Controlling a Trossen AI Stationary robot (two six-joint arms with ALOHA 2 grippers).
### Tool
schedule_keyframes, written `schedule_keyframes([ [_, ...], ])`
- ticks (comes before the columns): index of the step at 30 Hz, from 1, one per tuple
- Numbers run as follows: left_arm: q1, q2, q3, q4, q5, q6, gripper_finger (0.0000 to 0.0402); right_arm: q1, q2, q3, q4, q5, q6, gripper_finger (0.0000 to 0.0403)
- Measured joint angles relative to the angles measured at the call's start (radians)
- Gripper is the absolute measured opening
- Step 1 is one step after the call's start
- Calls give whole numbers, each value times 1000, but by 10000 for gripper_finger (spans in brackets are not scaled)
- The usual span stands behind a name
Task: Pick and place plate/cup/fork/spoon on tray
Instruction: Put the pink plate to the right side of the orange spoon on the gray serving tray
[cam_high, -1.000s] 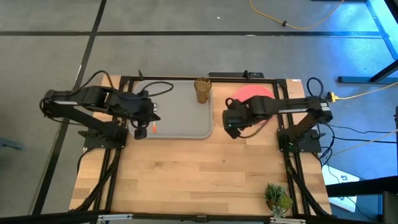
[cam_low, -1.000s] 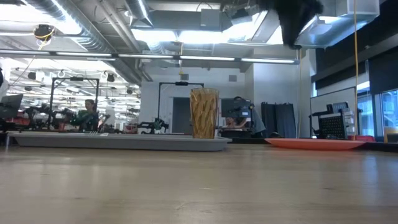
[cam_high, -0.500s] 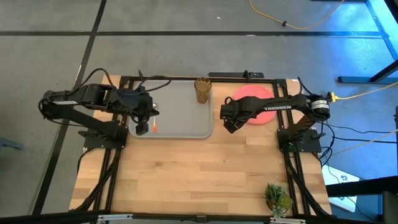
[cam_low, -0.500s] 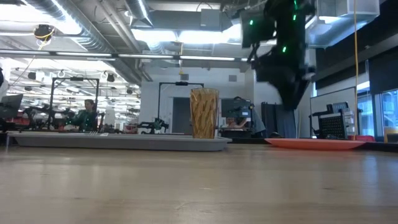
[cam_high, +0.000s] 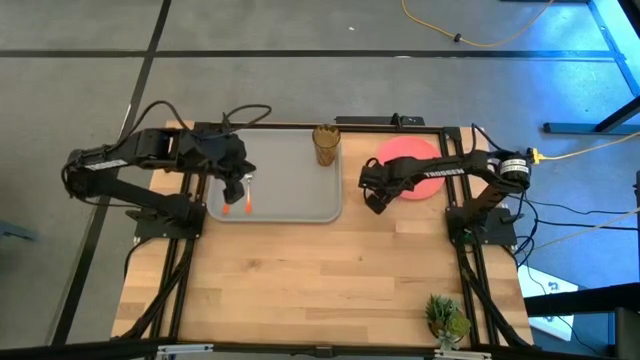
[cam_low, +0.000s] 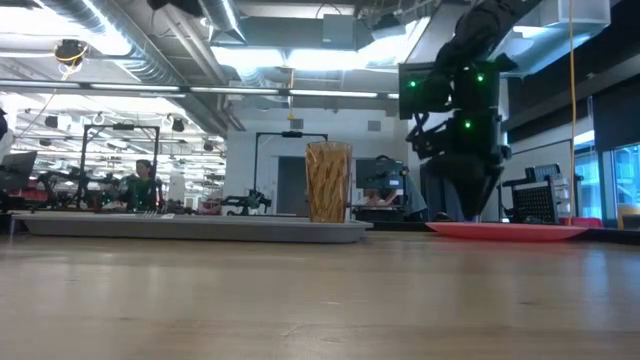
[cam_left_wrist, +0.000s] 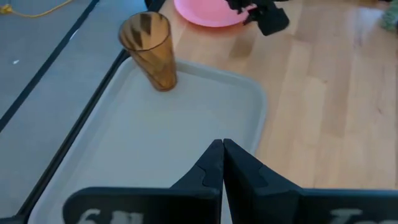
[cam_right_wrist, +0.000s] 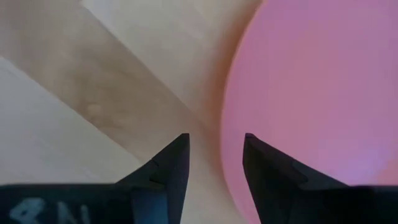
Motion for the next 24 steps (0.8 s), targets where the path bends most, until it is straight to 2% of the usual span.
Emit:
schedule_keyframes([
  [5,35,0,0,0,0,1,0,1,0,-34,39,-6,-22,149],
  [14,57,0,0,0,8,2,0,-3,0,-108,71,72,-19,143],
  [18,57,0,0,0,8,2,0,-4,0,-151,127,83,-18,111],
  [22,57,0,0,0,8,2,0,-9,-6,-179,172,76,-13,51],
  [24,57,0,0,0,8,2,0,-11,-5,-182,168,108,0,22],
])
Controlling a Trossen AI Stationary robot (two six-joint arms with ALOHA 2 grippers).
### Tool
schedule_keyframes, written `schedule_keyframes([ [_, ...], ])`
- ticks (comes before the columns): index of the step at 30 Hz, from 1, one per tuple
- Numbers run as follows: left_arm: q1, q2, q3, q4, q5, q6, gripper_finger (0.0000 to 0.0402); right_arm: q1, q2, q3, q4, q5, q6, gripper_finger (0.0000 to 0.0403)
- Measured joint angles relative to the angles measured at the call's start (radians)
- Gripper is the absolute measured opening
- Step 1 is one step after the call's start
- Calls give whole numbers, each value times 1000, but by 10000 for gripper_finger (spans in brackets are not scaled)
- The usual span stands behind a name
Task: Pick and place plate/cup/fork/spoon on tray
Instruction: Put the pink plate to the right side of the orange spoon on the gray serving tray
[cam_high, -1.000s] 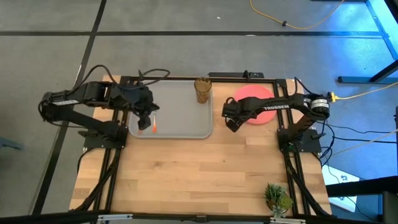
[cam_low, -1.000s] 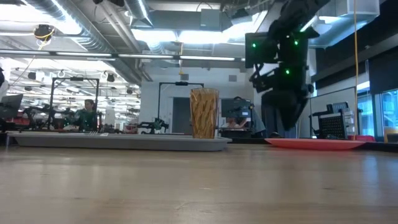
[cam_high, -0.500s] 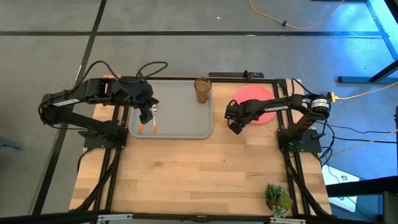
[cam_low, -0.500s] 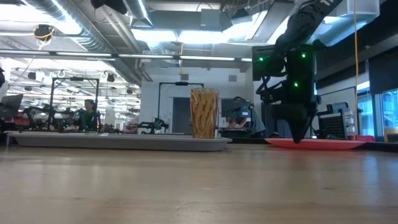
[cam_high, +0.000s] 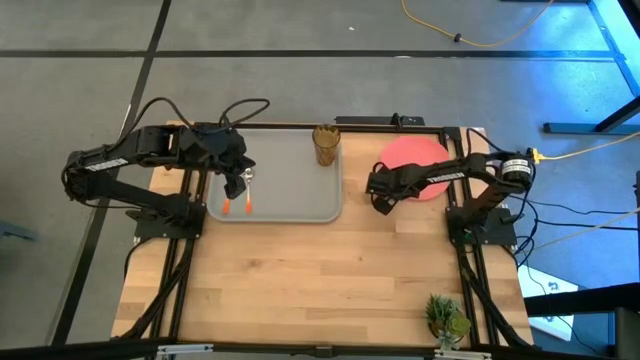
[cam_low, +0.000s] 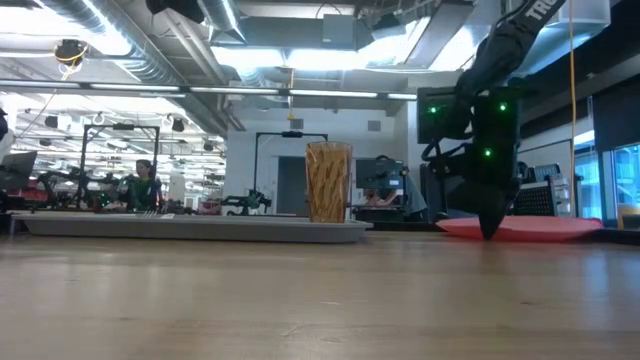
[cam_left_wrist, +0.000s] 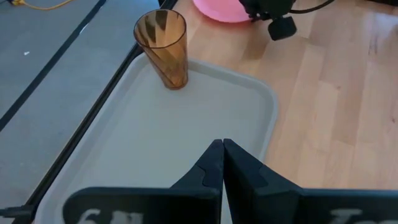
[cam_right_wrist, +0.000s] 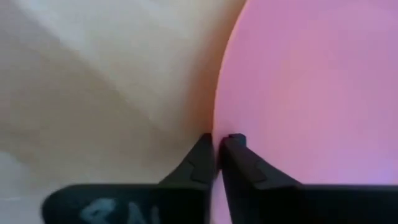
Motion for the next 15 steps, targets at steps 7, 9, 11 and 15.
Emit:
schedule_keyframes([
  [7,0,0,0,0,0,0,0,8,5,82,-115,25,-3,11],
  [9,0,0,0,0,0,5,0,18,5,118,-166,27,-22,8],
  [11,0,0,0,0,0,8,0,33,5,161,-215,34,-22,8],
  [15,0,0,0,0,0,9,0,72,5,262,-371,56,-11,7],
])
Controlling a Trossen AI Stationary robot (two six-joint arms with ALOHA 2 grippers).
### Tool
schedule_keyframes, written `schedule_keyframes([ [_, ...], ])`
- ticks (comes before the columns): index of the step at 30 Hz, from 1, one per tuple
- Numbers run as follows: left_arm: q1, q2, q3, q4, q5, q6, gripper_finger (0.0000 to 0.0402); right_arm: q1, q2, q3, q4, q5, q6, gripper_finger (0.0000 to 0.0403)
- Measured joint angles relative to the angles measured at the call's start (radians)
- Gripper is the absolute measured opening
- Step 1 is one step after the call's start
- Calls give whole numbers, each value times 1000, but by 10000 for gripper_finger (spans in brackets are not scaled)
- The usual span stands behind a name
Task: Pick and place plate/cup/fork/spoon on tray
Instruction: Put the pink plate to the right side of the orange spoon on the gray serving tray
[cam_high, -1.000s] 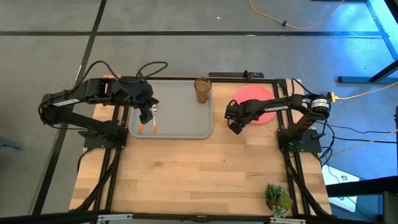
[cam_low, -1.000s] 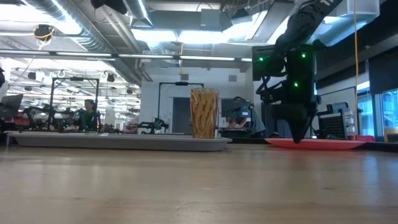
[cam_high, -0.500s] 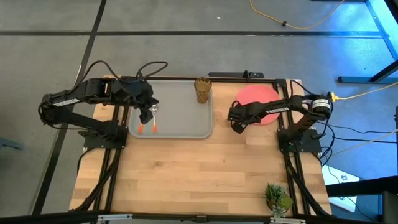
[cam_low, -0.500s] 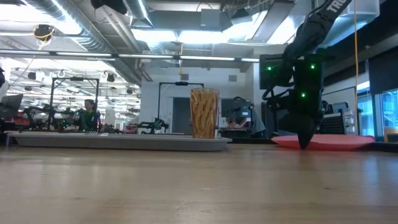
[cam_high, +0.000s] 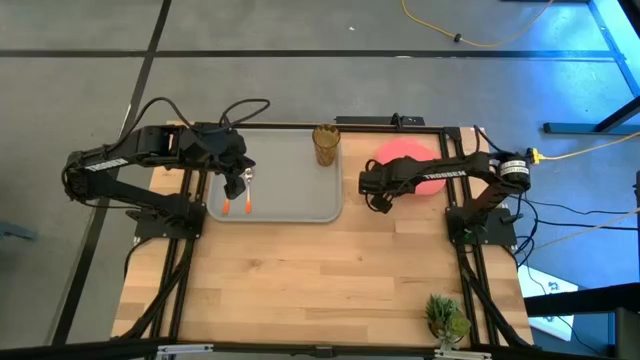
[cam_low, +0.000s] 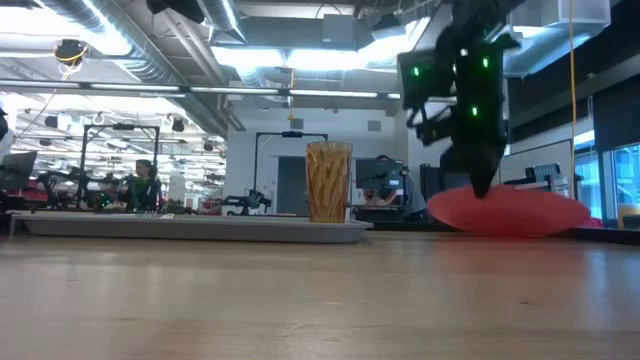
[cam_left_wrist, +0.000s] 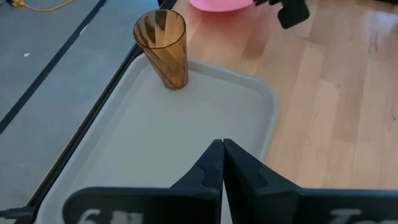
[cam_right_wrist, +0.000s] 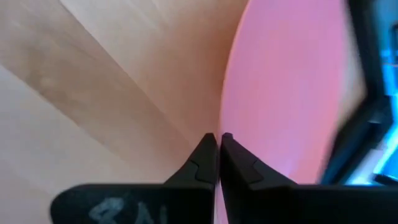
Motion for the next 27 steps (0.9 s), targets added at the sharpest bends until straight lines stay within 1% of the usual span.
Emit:
schedule_keyframes([
  [4,0,0,0,0,0,30,0,50,0,117,-180,43,47,6],
  [10,0,0,0,0,0,52,0,130,0,301,-453,121,167,6],
  [12,0,0,0,0,0,52,0,158,0,363,-511,149,200,6],
  [16,0,0,0,-1,0,53,0,204,6,495,-502,182,148,6],
  [19,0,-1,0,-3,0,53,0,230,38,618,-506,243,80,6],
  [23,0,-12,0,-8,0,53,0,239,90,791,-502,279,-17,6],
  [27,0,-15,0,-11,0,53,0,239,149,940,-503,291,-123,6],
])
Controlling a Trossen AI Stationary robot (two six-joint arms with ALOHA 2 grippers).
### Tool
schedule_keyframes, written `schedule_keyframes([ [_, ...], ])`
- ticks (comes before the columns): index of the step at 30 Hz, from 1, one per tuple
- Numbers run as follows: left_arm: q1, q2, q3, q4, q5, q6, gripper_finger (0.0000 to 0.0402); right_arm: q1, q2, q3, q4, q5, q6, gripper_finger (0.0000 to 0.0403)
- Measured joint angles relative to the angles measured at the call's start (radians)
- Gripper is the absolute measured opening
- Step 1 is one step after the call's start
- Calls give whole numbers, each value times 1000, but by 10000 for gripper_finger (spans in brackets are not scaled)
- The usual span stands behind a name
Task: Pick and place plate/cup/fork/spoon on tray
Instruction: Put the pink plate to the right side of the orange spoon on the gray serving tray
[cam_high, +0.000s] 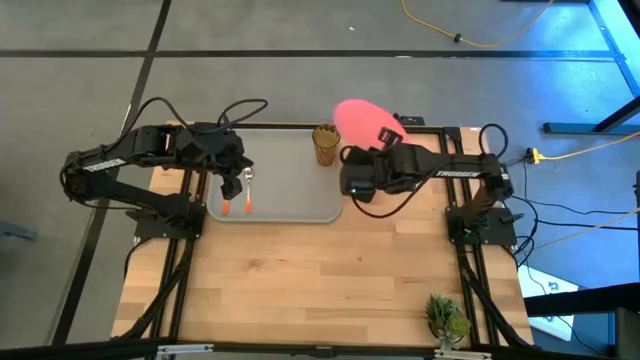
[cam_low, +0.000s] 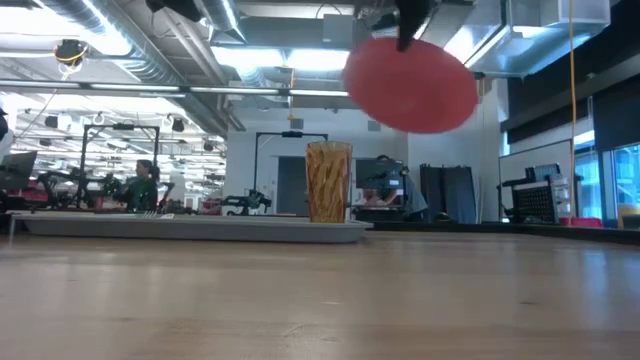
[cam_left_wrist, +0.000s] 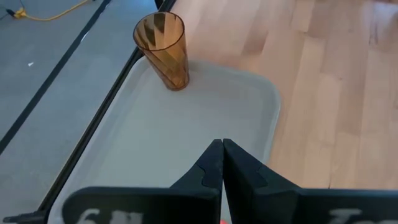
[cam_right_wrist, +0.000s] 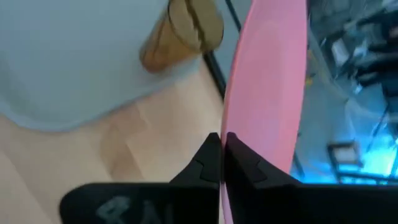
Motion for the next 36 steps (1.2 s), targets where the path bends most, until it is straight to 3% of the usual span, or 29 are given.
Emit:
schedule_keyframes([
  [10,0,0,0,-13,-7,0,0,2,225,362,33,15,-462,6],
  [14,-1,0,0,-14,-11,0,0,3,254,339,212,6,-649,6],
  [21,0,-26,0,-75,-70,0,0,18,302,357,367,-55,-908,6],
  [32,0,-134,0,-98,-156,-7,0,39,363,356,516,-291,-1010,6],
  [36,0,-182,0,-99,-182,-8,0,43,416,356,510,-313,-971,6],
])
